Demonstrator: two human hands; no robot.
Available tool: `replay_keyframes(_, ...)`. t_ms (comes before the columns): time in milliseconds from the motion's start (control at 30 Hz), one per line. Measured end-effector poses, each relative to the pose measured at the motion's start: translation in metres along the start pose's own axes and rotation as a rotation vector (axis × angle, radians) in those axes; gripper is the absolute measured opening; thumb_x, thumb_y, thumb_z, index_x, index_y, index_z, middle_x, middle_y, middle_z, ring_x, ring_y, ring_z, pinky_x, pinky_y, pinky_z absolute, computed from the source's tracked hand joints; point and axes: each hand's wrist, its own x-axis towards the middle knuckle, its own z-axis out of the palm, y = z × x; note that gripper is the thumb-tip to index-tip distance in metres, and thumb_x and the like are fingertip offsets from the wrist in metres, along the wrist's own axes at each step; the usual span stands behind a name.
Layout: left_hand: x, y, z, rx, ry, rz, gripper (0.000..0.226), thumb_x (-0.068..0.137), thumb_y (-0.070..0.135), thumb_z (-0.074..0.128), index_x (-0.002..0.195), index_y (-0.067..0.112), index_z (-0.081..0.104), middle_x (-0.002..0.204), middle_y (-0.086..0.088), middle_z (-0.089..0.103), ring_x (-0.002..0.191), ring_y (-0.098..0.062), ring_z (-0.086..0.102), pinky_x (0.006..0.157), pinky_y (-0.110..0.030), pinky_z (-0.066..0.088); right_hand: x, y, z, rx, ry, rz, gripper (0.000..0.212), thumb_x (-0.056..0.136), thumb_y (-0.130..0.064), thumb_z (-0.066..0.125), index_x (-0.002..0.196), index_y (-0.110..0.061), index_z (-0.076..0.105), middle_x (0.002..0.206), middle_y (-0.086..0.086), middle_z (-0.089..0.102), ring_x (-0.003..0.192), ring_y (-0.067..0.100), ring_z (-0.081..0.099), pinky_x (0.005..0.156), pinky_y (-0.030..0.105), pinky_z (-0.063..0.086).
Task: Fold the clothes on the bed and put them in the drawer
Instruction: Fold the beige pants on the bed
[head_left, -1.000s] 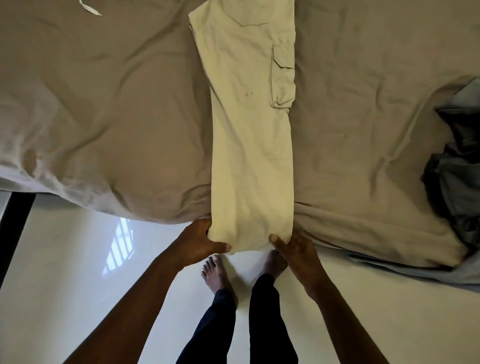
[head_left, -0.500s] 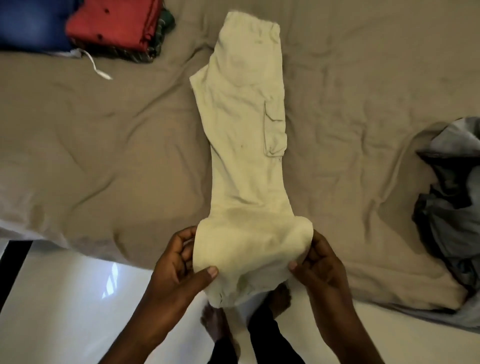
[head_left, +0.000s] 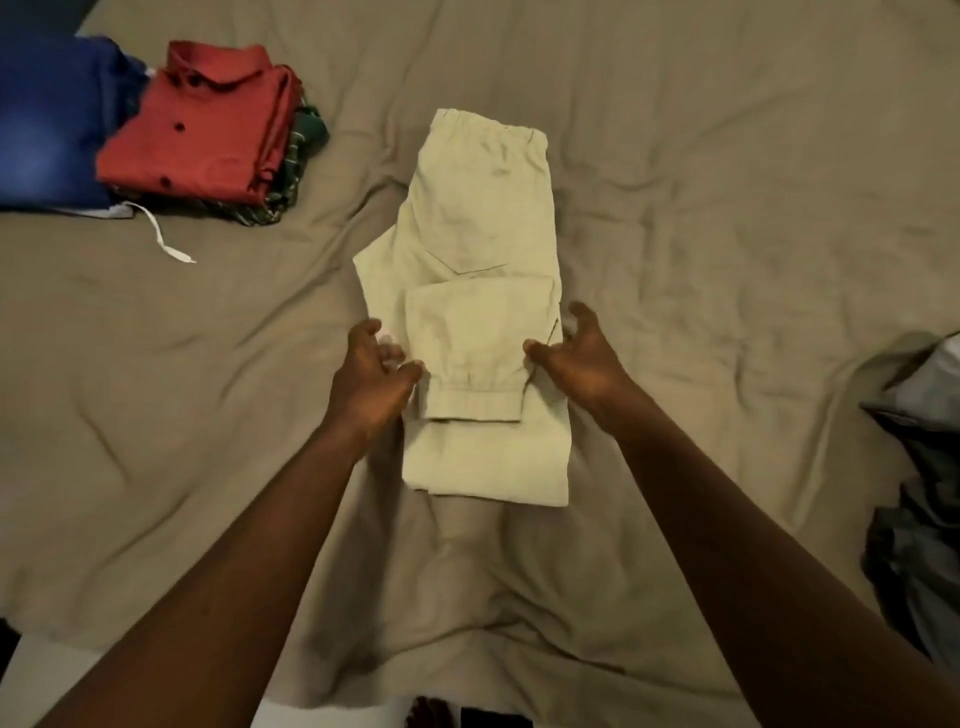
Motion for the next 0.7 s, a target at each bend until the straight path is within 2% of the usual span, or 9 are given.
replay_keyframes(67, 0.01, -0.017, 0.011, 0.074, -0.001, -0.172, 0.047, 0.092, 0.044, 0.073, 0.13, 0.022, 0.055, 0.113, 0.006, 0.064, 0.106, -0.019, 0.063, 0.1, -0.042, 0.052, 0.005, 0.013, 0.009, -0.146, 0.003, 0.097, 0.076, 0.091, -0.051, 0.067, 0.152, -0.018, 0.035, 0.141, 0.01, 0.06, 0.125, 0.031, 0.06, 0.107, 0.041, 0.047)
replay_keyframes(133, 0.001, -0.032, 0.025, 0.082, 0.001, -0.242, 0.042, 0.095, 0.056, 0.063, 0.118, 0.021, 0.062, 0.111, 0.005, 0.065, 0.105, -0.02, 0.062, 0.092, -0.037, 0.05, -0.002, 0.033, 0.019, -0.238, 0.064, 0.138, 0.063, 0.096, -0.054, 0.06, 0.146, -0.018, 0.044, 0.136, 0.01, 0.062, 0.125, 0.032, 0.058, 0.098, 0.037, 0.046)
replay_keyframes(200, -0.018, -0.047, 0.037, 0.098, 0.097, -0.215, 0.042, 0.094, 0.056, 0.063, 0.116, 0.02, 0.063, 0.109, 0.003, 0.063, 0.1, -0.019, 0.061, 0.084, -0.032, 0.045, -0.017, 0.053, 0.032, -0.272, 0.182, 0.096, 0.06, 0.094, -0.057, 0.059, 0.14, -0.021, 0.048, 0.128, 0.008, 0.064, 0.121, 0.031, 0.057, 0.095, 0.039, 0.045)
replay_keyframes(267, -0.037, -0.054, 0.045, 0.107, 0.268, -0.169, 0.044, 0.089, 0.052, 0.071, 0.12, 0.022, 0.061, 0.109, 0.004, 0.058, 0.099, -0.017, 0.06, 0.086, -0.031, 0.045, -0.029, 0.071, 0.045, -0.262, 0.304, 0.07, 0.065, 0.089, -0.06, 0.064, 0.138, -0.019, 0.048, 0.129, 0.009, 0.056, 0.124, 0.03, 0.05, 0.1, 0.041, 0.042)
replay_keyframes(333, -0.047, -0.058, 0.048, 0.058, 0.281, -0.182, 0.055, 0.084, 0.052, 0.078, 0.126, 0.024, 0.058, 0.114, 0.008, 0.06, 0.103, -0.014, 0.061, 0.091, -0.031, 0.048, -0.035, 0.076, 0.049, -0.202, 0.334, 0.093, 0.074, 0.082, -0.058, 0.074, 0.139, -0.016, 0.048, 0.128, 0.007, 0.053, 0.124, 0.028, 0.047, 0.103, 0.039, 0.039)
replay_keyframes(433, -0.034, -0.053, 0.045, -0.105, 0.103, -0.358, 0.063, 0.077, 0.056, 0.084, 0.125, 0.022, 0.064, 0.112, 0.01, 0.072, 0.102, -0.011, 0.069, 0.091, -0.033, 0.055, -0.022, 0.071, 0.04, 0.016, 0.2, 0.159, 0.067, 0.081, -0.049, 0.081, 0.135, -0.018, 0.057, 0.12, -0.004, 0.063, 0.114, 0.018, 0.061, 0.093, 0.033, 0.049)
replay_keyframes(533, -0.02, -0.041, 0.039, -0.195, -0.022, -0.432, 0.035, 0.08, 0.041, 0.086, 0.109, 0.025, 0.073, 0.102, 0.006, 0.078, 0.095, -0.014, 0.074, 0.093, -0.04, 0.059, -0.01, 0.052, 0.023, 0.38, -0.047, 0.249, 0.053, 0.089, -0.053, 0.071, 0.135, -0.029, 0.063, 0.121, -0.01, 0.073, 0.107, 0.008, 0.07, 0.084, 0.028, 0.056)
replay_keyframes(600, -0.012, -0.032, 0.034, -0.108, -0.077, -0.395, 0.021, 0.081, 0.04, 0.084, 0.097, 0.032, 0.073, 0.098, 0.01, 0.078, 0.094, -0.013, 0.073, 0.094, -0.04, 0.058, -0.006, 0.042, 0.019, 0.362, -0.139, 0.269, 0.053, 0.082, -0.058, 0.075, 0.129, -0.035, 0.063, 0.116, -0.014, 0.074, 0.102, 0.007, 0.071, 0.077, 0.028, 0.056)
replay_keyframes(700, -0.014, -0.007, 0.021, 0.011, -0.129, -0.358, 0.037, 0.068, 0.052, 0.073, 0.1, 0.033, 0.073, 0.101, 0.01, 0.077, 0.094, -0.012, 0.071, 0.088, -0.036, 0.057, 0.001, 0.035, 0.025, 0.214, -0.082, 0.282, 0.082, 0.062, -0.055, 0.093, 0.131, -0.026, 0.058, 0.12, -0.005, 0.072, 0.103, 0.016, 0.071, 0.086, 0.04, 0.061)
